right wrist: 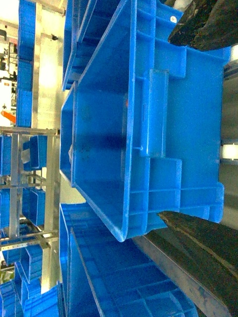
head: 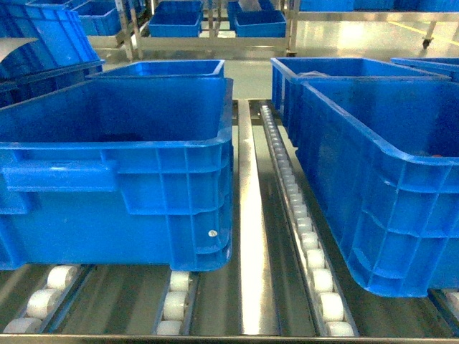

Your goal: Sort blue parts and orange caps into right shelf containers

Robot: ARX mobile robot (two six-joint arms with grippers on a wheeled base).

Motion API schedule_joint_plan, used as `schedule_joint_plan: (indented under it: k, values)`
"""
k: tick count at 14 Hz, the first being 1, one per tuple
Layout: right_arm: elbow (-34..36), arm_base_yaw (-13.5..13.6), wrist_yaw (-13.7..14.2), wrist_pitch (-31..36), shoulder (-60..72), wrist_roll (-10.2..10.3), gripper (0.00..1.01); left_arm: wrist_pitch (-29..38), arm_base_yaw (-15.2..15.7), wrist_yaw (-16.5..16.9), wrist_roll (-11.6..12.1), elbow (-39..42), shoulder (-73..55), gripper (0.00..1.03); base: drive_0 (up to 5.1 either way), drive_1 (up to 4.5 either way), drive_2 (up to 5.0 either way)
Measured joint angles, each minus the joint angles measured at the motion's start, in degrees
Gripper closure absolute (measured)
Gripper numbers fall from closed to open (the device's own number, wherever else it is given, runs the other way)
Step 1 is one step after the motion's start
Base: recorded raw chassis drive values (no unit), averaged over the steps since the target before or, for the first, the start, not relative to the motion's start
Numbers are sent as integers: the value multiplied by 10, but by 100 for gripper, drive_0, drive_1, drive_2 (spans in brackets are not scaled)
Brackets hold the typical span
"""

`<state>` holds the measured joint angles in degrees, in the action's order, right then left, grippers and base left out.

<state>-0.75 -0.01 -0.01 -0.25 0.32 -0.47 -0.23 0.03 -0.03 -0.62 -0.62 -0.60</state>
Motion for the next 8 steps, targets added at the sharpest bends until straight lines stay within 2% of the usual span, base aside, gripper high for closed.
schedule_joint_plan:
  k: [8]
  values:
    - [0, 0, 0, 0, 0, 0, 3, 0, 0, 0, 0, 0, 0, 5, 0, 0, 0]
